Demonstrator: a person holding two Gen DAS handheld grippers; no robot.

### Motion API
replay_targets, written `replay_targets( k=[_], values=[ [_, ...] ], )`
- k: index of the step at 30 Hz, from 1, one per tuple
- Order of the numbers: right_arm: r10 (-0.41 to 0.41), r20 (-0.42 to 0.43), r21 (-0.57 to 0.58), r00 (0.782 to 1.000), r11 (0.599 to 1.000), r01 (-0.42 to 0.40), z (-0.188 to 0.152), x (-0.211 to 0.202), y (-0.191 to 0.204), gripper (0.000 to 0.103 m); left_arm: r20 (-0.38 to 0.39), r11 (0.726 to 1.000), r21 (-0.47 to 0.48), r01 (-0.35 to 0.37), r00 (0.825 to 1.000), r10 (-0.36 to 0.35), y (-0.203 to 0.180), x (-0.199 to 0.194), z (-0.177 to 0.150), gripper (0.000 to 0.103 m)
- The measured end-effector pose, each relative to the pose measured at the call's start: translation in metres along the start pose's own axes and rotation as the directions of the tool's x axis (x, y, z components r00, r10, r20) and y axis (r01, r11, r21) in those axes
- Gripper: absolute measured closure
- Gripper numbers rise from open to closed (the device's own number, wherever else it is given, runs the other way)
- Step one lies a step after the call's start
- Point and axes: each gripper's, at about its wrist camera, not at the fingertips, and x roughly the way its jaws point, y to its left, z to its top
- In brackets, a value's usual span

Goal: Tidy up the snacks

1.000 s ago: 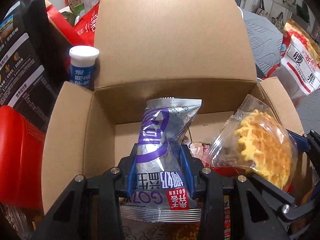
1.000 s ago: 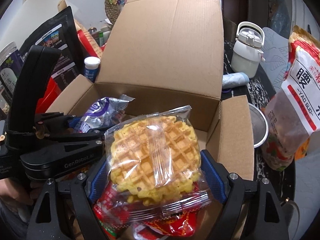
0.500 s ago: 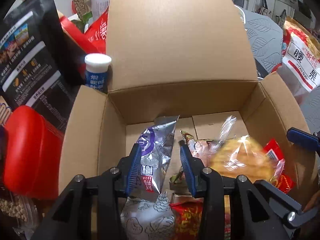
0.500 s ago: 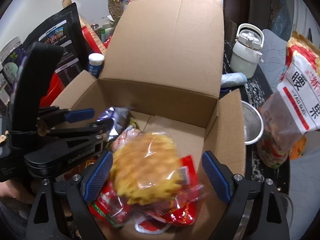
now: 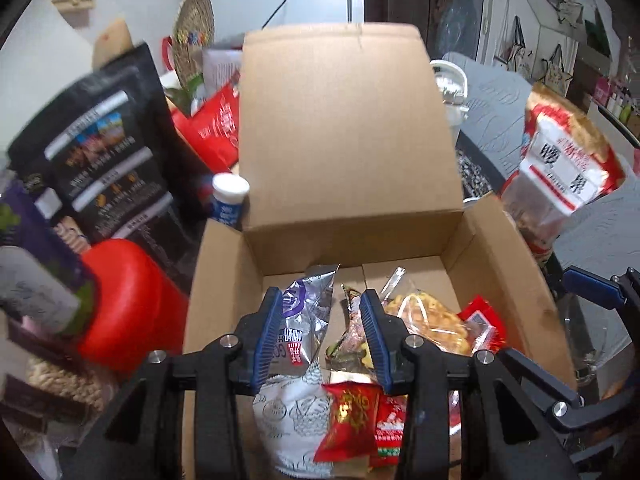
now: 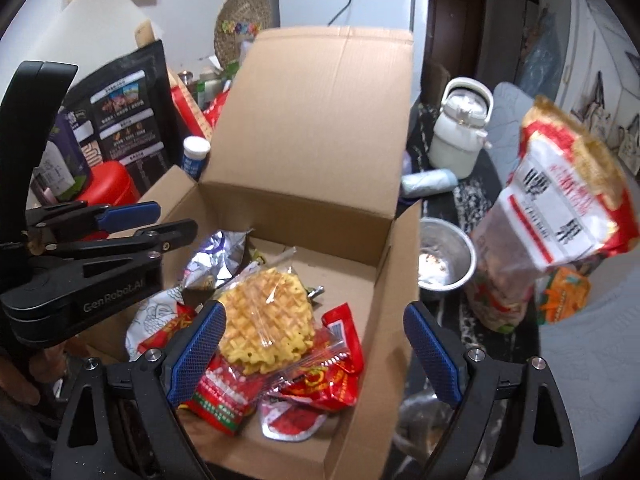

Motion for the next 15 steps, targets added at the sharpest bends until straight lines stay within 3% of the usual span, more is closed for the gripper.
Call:
replay_targets(
  k=[15],
  values=[
    [-0.038, 0.197, -0.004, 0.980, 0.999, 0.039, -0.004, -0.112, 0.017, 0.011, 0.178, 1.000, 0.021, -0.015, 0.984, 0.011, 0.003, -0.131, -0.016, 0.063]
  ],
)
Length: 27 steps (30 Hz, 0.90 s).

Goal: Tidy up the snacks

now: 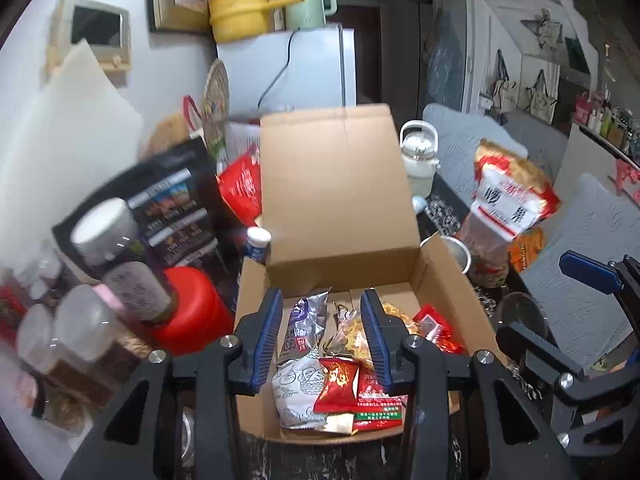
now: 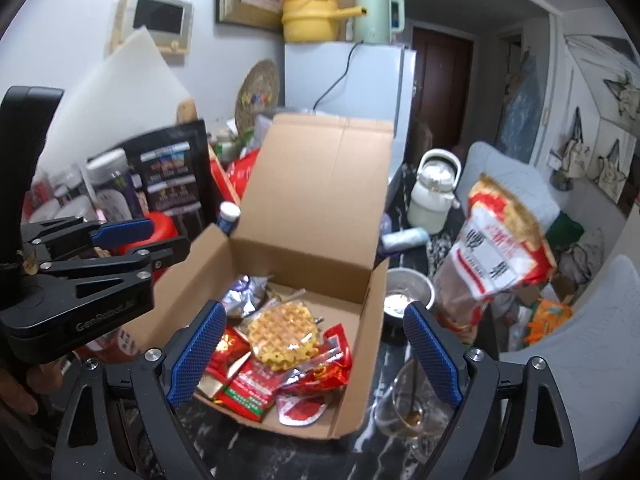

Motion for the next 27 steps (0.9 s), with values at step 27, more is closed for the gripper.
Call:
replay_targets(
  k=[27],
  values=[
    [-0.023, 0.249, 0.028, 0.968, 0.999, 0.017, -0.046, -0.149, 0.033, 0.006, 0.230, 0.998, 0.014, 0.058, 0.971, -0.060, 0.007, -0.151, -0.071, 0.028]
  ],
)
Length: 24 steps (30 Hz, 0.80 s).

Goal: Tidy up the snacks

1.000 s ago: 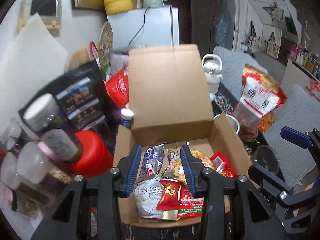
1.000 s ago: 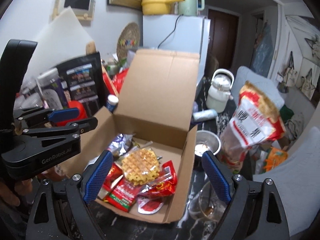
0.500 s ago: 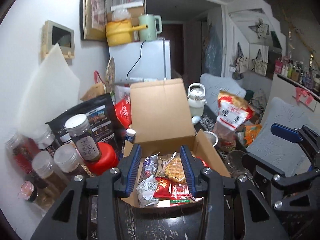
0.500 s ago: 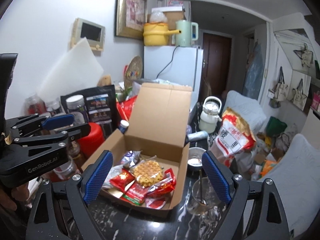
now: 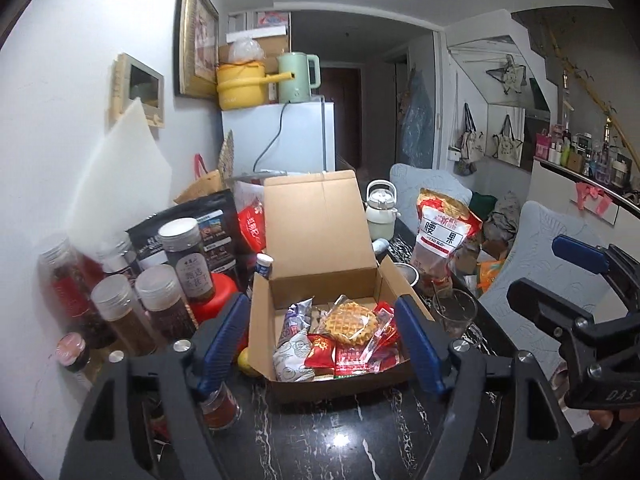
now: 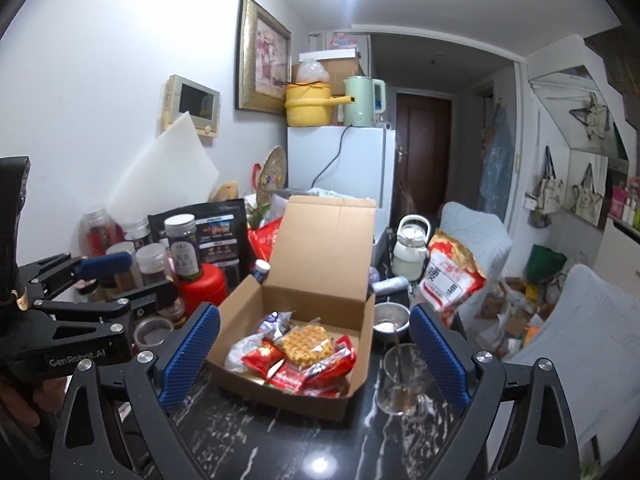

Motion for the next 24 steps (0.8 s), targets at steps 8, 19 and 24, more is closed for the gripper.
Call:
replay_targets(
  k=[8, 19, 24],
  values=[
    [-0.005, -0.002, 0.010, 1.000, 1.000, 0.005, -0.023, -0.019, 0.009, 0.003, -0.010, 1.000, -0.019, 0.007, 1.000, -0.007, 0.004, -0.017, -0.021, 0.028],
    [-0.060, -0.074, 0.063, 0.995, 0.996, 0.064, -0.058, -0.017, 0.011, 0.003, -0.066, 0.999, -0.030, 0.032, 0.997, -0.034, -0.001, -0.014, -0.057, 0.028],
    [-0.075, -0.097, 0.070, 0.992, 0.994, 0.082, -0.071, -0.013, 0.009, 0.003, -0.085, 1.000, -0.022, 0.013, 0.996, -0.015, -0.005, -0.007, -0.068, 0.028]
  ],
)
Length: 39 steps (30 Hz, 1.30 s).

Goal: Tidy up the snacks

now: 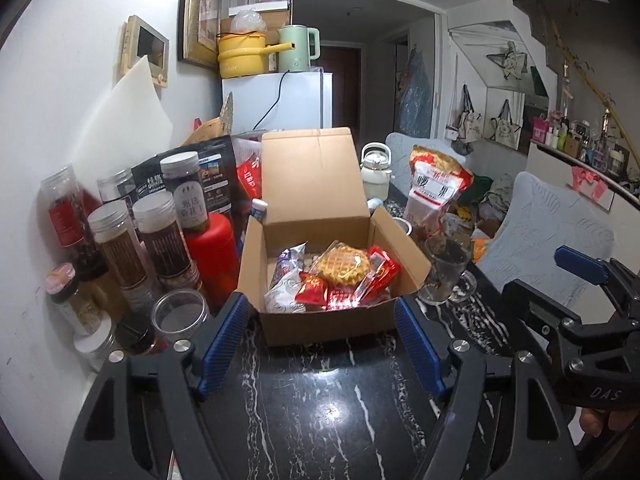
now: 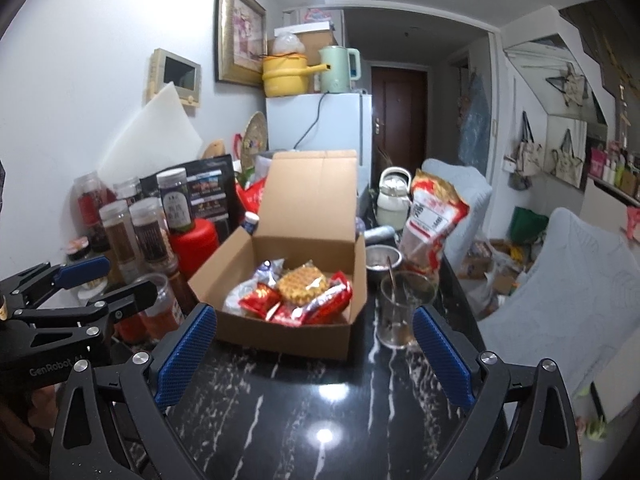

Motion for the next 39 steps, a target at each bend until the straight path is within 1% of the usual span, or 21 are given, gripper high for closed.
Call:
replay_targets(
  k=[3, 7, 17, 20, 24, 30, 39],
  values=[
    [-0.015, -0.013, -0.002, 1.000, 1.000, 0.015, -0.005, 0.004, -0.001, 0.003, -0.017, 1.000, -0.002, 0.005, 1.000, -0.005, -0.001, 0.006, -0.004, 0.028],
    [-0.013, -0.030, 0.001, 0.999, 1.000, 0.013, -0.009, 0.010, -0.003, 0.003, -0.038, 1.000, -0.007, 0.010, 0.999, -0.010, 0.000, 0.013, -0.007, 0.028],
    [-0.010, -0.039, -0.002, 0.999, 1.000, 0.010, -0.008, 0.018, -0.003, 0.003, -0.045, 1.000, -0.004, 0.010, 0.999, -0.010, -0.001, 0.021, -0.005, 0.028],
    [-0.008, -0.047, -0.003, 0.999, 1.000, 0.008, -0.007, 0.022, -0.003, 0.003, -0.048, 1.000, -0.008, 0.004, 0.999, -0.005, -0.001, 0.024, -0.003, 0.028],
    [-0.005, -0.059, -0.006, 0.998, 1.000, 0.005, -0.008, 0.026, -0.003, 0.003, -0.084, 1.000, -0.018, -0.020, 0.996, 0.018, 0.001, 0.030, -0.002, 0.028],
    [-0.005, -0.072, -0.010, 0.997, 1.000, 0.004, -0.009, 0.031, -0.003, 0.003, -0.083, 0.999, -0.003, -0.035, 0.996, 0.035, 0.000, 0.033, 0.000, 0.028],
    [-0.005, -0.087, -0.006, 0.996, 1.000, 0.005, -0.012, 0.035, -0.005, 0.003, -0.087, 0.999, 0.010, -0.034, 0.996, 0.035, -0.005, 0.036, 0.002, 0.028]
  ],
)
